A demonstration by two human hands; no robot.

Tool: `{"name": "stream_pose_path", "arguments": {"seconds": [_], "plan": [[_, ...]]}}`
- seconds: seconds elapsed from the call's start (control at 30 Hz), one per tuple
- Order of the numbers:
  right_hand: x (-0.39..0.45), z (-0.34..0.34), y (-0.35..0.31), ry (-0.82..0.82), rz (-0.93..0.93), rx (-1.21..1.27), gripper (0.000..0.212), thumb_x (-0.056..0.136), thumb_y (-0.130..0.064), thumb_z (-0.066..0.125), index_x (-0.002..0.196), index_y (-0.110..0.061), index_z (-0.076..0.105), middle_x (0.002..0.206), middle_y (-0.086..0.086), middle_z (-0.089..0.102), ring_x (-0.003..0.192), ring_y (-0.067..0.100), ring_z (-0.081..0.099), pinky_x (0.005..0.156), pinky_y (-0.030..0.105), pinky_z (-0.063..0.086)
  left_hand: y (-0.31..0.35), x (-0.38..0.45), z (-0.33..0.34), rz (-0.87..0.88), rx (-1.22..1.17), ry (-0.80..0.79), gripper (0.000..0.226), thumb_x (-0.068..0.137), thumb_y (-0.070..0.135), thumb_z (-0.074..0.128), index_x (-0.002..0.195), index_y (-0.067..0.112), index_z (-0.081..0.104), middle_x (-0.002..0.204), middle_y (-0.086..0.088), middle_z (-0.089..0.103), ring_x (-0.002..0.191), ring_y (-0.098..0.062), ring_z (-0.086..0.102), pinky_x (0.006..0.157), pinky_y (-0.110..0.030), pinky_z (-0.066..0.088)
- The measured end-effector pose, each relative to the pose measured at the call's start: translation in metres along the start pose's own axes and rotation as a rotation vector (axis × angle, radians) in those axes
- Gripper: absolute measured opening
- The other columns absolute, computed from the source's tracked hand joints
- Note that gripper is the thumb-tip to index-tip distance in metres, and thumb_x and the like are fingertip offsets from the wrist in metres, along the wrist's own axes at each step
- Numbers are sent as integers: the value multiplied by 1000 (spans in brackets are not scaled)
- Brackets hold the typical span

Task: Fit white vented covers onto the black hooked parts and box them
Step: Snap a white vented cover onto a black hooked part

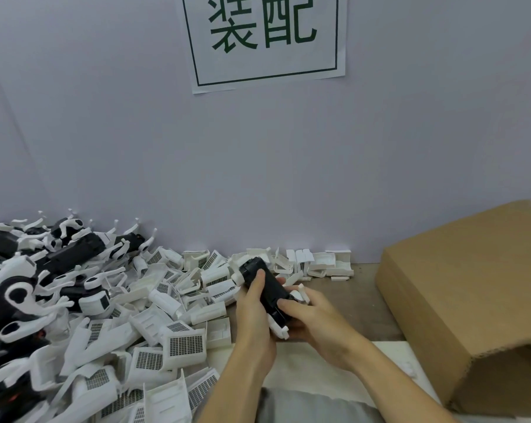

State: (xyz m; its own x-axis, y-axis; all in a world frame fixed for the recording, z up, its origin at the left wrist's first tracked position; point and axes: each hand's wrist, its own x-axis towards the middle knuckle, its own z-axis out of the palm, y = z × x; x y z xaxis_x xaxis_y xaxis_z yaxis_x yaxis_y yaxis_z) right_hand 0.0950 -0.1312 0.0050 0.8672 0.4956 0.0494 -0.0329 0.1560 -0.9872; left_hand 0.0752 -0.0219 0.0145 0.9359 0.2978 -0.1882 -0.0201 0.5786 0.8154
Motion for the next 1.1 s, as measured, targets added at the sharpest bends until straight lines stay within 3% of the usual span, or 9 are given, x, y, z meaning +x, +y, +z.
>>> {"name": "stream_pose_path", "arguments": {"seconds": [0.17,0.33,0.57,0.67,0.77,0.97,1.1], "plan": [[-3,6,-4,-32,44,7,26,99,2,45,119,-6,59,89,13,66,76,23,63,68,34,54,0,2,2,3,-21,26,44,99,35,58,128,1,60,121,-28,67,92,-40,67,77,-47,56],[-2,6,-5,-73,69,15,35,96,7,40,125,-2,56,91,15,64,75,23,61,65,31,51,1,2,1,-3,-69,47,39,98,31,59,126,3,61,120,-29,67,94,-41,66,91,-59,51],[0,5,-1,-106,58,-25,39,84,-3,44,116,-16,63,83,7,68,69,19,62,63,28,50,-1,7,-2,23,-90,77,38,99,31,58,124,3,62,115,-28,69,108,-51,65,93,-62,50],[1,5,0,-62,64,-69,43,77,-10,47,116,-16,63,79,5,67,66,16,61,59,26,49,-3,6,-1,81,-54,71,24,99,27,59,114,9,64,96,-19,74,87,-40,70,83,-56,57],[1,4,2,-6,44,-125,32,91,-4,45,116,-15,62,80,5,67,66,15,61,55,24,49,-5,6,-1,104,-43,59,15,99,24,59,107,13,66,84,-13,75,73,-30,71,65,-42,58],[0,6,-1,-5,50,-142,28,97,-10,46,118,-18,62,74,2,66,61,14,59,52,24,43,-6,6,-1,143,-8,47,16,99,23,59,108,11,66,86,-15,73,81,-34,69,90,-55,55],[0,6,0,-20,62,-112,28,97,-5,48,119,-16,61,77,3,67,62,16,59,54,25,47,-5,5,0,129,-29,55,14,100,24,58,106,13,66,85,-15,73,88,-39,68,84,-56,55]]}}
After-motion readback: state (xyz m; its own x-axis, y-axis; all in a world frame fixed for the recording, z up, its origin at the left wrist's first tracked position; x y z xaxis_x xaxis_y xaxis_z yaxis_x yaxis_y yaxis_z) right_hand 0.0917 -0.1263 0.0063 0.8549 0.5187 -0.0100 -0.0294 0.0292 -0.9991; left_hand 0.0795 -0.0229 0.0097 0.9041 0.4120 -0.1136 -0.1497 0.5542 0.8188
